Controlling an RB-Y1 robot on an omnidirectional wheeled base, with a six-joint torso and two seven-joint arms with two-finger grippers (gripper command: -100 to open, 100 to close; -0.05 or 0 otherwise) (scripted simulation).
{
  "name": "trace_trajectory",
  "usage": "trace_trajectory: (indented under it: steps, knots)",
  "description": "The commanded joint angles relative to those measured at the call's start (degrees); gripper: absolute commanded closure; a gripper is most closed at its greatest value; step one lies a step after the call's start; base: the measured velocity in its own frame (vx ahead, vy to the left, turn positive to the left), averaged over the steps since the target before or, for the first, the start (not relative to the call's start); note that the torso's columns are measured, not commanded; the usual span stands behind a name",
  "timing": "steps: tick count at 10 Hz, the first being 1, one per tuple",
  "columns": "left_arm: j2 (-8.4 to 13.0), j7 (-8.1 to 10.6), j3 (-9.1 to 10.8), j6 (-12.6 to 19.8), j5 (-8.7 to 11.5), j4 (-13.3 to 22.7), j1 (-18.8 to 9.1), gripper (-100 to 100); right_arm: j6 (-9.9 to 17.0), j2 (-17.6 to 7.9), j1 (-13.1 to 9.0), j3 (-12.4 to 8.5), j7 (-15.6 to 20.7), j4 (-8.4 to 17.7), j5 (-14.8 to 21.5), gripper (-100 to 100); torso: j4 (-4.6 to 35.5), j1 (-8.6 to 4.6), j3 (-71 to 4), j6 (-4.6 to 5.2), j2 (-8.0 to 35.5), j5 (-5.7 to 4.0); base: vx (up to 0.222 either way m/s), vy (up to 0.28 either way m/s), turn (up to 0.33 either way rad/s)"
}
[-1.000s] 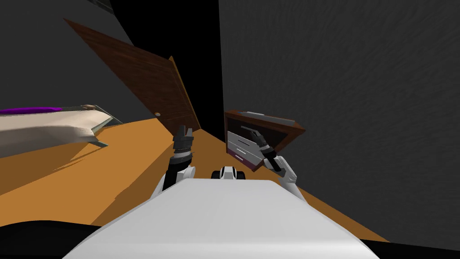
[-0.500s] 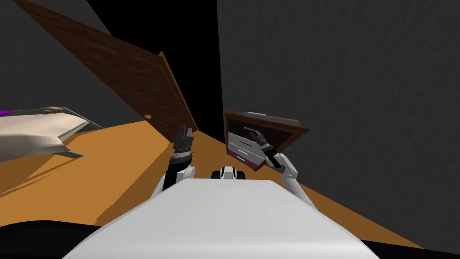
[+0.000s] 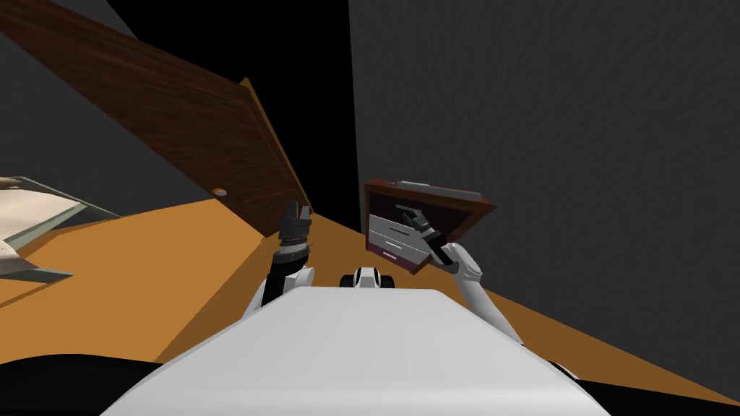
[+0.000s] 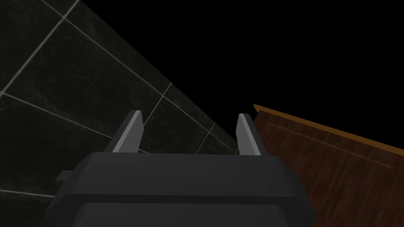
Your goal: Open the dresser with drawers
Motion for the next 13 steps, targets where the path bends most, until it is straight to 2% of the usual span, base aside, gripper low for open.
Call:
trace_trajectory:
  steps: [1, 2, 3, 4, 5, 6, 7, 9, 10, 11, 12, 13]
  knots:
    - [0.0, 0.0, 0.0, 0.0, 0.0, 0.0, 0.0, 0, 0.3, -1.2, -1.6, -0.8, 0.7, 2.3, 3.5, -100, 0.0, 0.11, -0.1, 0.07, -0.1, 0.02, 0.037, 0.145, -0.111]
    - [0.0, 0.0, 0.0, 0.0, 0.0, 0.0, 0.0, 0, 0.6, -2.5, -2.9, -1.4, 1.1, 4.3, 5.7, -100, -0.1, 0.1, -0.1, -0.11, -0.2, -0.01, 0.052, 0.172, -0.165]
    - [0.0, 0.0, -0.01, 0.0, 0.0, 0.0, 0.0, 0, 0.6, -2.5, -2.9, -1.4, 1.1, 4.4, 6.4, -100, -0.1, 0.17, -0.2, -0.06, -0.4, 0.03, 0.041, 0.14, -0.123]
    - [0.0, 0.0, 0.0, 0.0, 0.0, 0.0, 0.0, 0, 0.8, -3.7, -4.2, -2.0, 1.6, 6.4, 8.5, -100, -0.2, 0.1, -0.3, -0.28, -0.4, -0.03, 0.051, 0.137, -0.161]
    - [0.0, 0.0, 0.0, 0.0, 0.0, 0.0, 0.0, 0, 0.8, -3.7, -4.2, -2.0, 1.6, 6.4, 9.2, -100, -0.2, 0.07, -0.4, -0.21, -0.6, -0.02, 0.015, 0.128, -0.102]
    - [0.0, 0.0, 0.0, 0.0, 0.0, 0.0, 0.0, 0, 1.1, -4.9, -5.5, -2.7, 2.0, 8.4, 11.4, -100, -0.3, 0.03, -0.4, -0.35, -0.6, -0.05, 0.02, 0.174, -0.161]
    - [0.0, 0.0, 0.0, 0.0, 0.0, 0.0, 0.0, 0, 1.1, -4.9, -5.5, -2.7, 2.0, 8.4, 11.9, -100, -0.2, 0.15, -0.4, -0.24, -0.7, -0.01, 0.033, 0.151, -0.109]
    - [0.0, 0.0, 0.0, 0.0, 0.0, 0.0, 0.0, 0, 1.6, -7.4, -7.9, -3.8, 2.8, 11.9, 16.0, -100, -0.3, 0.12, -0.5, -0.39, -0.8, -0.04, 0.044, 0.2, -0.192]
    - [0.0, 0.0, -0.01, 0.0, 0.0, 0.0, 0.0, 0, 1.6, -7.4, -7.9, -3.8, 2.8, 12.4, 17.3, -100, -0.3, 0.19, -0.5, -0.2, -0.8, 0.02, 0.041, 0.201, -0.145]
    - [0.0, 0.0, 0.0, 0.0, 0.0, 0.0, 0.0, 0, 1.9, -8.6, -9.1, -4.4, 3.2, 14.4, 19.0, -100, -0.3, 0.04, -0.5, -0.5, -0.8, -0.05, 0.021, 0.168, -0.141]
    - [0.0, 0.0, 0.0, 0.0, 0.0, 0.0, 0.0, 0, 1.9, -8.6, -9.1, -4.4, 3.2, 14.4, 19.8, -100, -0.3, -0.04, -0.5, -0.48, -0.8, -0.08, 0.019, 0.104, -0.073]
    - [0.0, 0.0, 0.0, 0.0, 0.0, 0.0, 0.0, 0, 2.2, -9.7, -10.2, -4.9, 3.6, 16.2, 21.9, -100, -0.3, -0.13, -0.4, -0.55, -0.7, -0.11, 0.016, 0.108, -0.118]
